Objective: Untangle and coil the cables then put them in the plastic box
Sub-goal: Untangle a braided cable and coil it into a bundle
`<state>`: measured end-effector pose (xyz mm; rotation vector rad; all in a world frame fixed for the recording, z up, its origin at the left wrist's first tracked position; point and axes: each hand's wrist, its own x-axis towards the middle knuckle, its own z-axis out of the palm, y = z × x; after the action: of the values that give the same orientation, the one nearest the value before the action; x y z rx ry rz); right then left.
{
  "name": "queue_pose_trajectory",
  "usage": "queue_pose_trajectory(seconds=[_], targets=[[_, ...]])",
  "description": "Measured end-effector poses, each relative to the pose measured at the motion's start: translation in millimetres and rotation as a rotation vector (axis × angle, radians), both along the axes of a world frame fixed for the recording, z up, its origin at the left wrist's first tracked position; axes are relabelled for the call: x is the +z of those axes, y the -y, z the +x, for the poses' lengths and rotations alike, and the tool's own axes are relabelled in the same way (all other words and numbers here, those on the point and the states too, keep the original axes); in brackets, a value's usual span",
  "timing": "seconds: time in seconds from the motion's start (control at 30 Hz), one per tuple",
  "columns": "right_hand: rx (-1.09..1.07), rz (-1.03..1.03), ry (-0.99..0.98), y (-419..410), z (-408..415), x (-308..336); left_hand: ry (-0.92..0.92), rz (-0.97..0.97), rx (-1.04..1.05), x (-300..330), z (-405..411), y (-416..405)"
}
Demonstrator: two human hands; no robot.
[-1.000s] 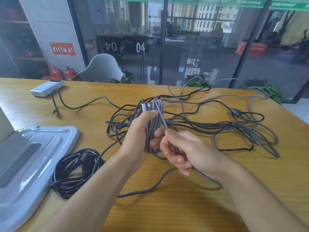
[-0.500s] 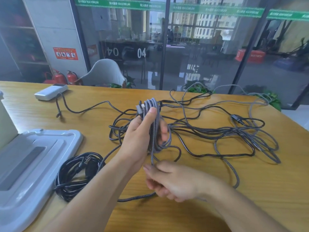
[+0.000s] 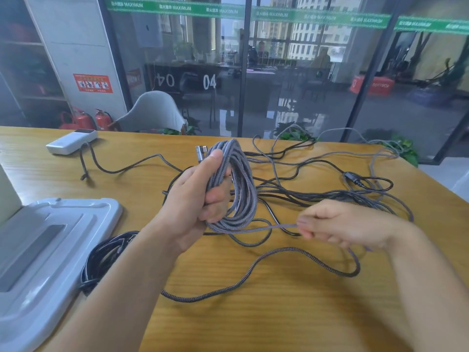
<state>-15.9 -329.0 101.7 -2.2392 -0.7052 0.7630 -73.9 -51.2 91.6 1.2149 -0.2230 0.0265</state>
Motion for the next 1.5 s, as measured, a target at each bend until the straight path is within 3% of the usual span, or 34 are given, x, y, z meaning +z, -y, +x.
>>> queue_pose_trajectory(seconds=[0.17, 0.33, 0.47, 0.6, 0.8, 0.93, 1.13, 1.2, 1.3, 1.37, 1.43, 1.5], targets=[[-0.409, 0.102, 0.367, 30, 19, 0, -0.008, 0.055, -0.021, 0, 1, -2], [-0.771, 0.276, 0.561, 51, 35, -9, -0.023, 0.086, 0.010, -1, 2, -6], [-0.808, 0.247, 0.695, 54, 43, -15, -0.030, 0.095, 0.028, -3, 4, -5], [-0.696, -0.002, 1.123, 54, 57, -32, -0.040, 0.098, 0.042, -3, 4, -6], [-0.694, 0.243, 0.777, 33, 56, -40, -0.019, 0.110, 0.014, -5, 5, -7], [-0.738, 0.507, 0.391, 15, 51, -37, -0.023, 0.125, -0.009, -5, 4, -4], [-0.743, 0.697, 0.179, -17, 39, -42, -0.019, 0.176, -0.066, -7, 1, 4], [-0.755, 0.639, 0.203, -27, 32, -41, -0.006, 0.197, -0.076, -6, 0, 7], [-0.778, 0.278, 0.730, -40, 23, -41, 0.006, 0.238, -0.079, -7, -1, 14], [-0.774, 0.168, 0.953, -51, 16, -38, 0.016, 0.272, -0.082, -8, -3, 19], [-0.779, 0.350, 0.876, -61, 9, -34, 0.046, 0.308, -0.108, -8, -6, 25], [-0.727, 0.748, 0.560, -74, 1, -35, 0.065, 0.322, -0.148, -9, -9, 32]])
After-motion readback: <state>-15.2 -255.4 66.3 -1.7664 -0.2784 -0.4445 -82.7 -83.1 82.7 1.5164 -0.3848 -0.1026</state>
